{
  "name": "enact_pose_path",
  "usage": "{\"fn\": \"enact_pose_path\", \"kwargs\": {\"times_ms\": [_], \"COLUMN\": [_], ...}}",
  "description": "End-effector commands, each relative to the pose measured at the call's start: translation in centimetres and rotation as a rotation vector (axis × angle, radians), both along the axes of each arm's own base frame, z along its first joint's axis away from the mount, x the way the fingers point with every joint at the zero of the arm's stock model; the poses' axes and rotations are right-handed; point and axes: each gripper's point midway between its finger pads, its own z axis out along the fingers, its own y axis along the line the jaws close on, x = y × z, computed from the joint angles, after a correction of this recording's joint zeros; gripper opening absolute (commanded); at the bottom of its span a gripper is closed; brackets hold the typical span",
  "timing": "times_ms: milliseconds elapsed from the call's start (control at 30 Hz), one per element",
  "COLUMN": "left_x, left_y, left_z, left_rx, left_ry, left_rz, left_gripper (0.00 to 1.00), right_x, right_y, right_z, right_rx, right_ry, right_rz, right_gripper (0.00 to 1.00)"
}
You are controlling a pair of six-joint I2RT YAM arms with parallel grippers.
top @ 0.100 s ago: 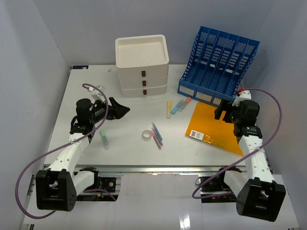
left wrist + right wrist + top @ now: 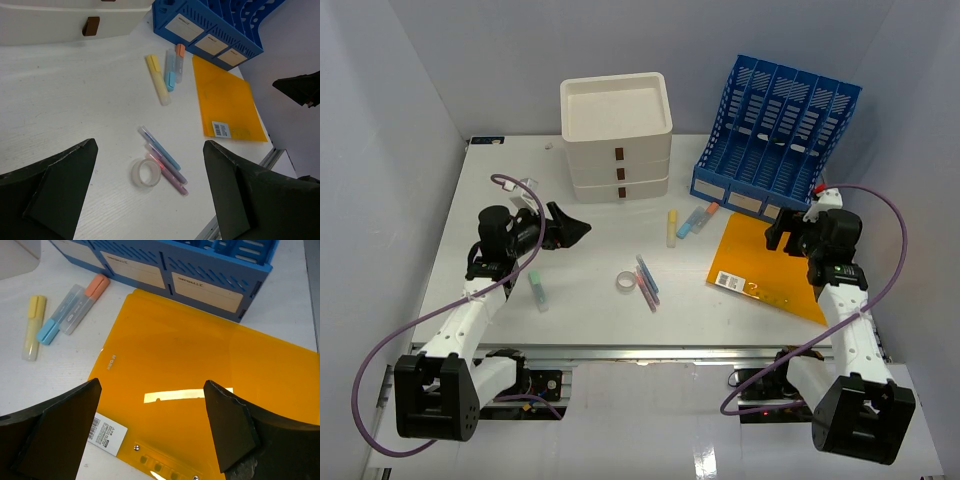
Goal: Organize the desk
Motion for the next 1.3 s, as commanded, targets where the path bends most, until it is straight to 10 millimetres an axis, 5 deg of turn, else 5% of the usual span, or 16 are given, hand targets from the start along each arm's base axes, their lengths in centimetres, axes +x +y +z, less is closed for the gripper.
{"fn": "enact_pose_path", "kwargs": {"times_ms": [0,133,267,500,1267], "left_x": [-0.2,-0.5,0.1,4.3,16.7], "left_y": [-0.4,-0.4,-0.8,-2.1,-7.1], "left_z": [2.2,1.1,1.5,3.2,4.0], "left_rx": [-0.069,-0.164,-0.281,-0.217,0.191], "left_ry": [-0.037,0.069,0.156,0.111,-0.061], "left_rz": [0.0,0.057,0.104,0.173,0.353], "left_gripper": [0.98,0.98,0.98,0.98,0.84], "right_x": [-0.3,-1.9,-2.5,-4.4,-5.5], "right_y": [2.4,5.2,6.1,8.4,9.5], "right_z": [2.5,2.2,1.8,1.5,2.3], "right_rx": [-0.066,-0.111,-0.135,-0.095,-0.1], "right_ry": [-0.138,-0.214,-0.206,-0.182,-0.276], "right_rz": [0.217,0.456,0.553,0.763,0.84], "right_gripper": [0.9,0.9,0.9,0.9,0.94]}}
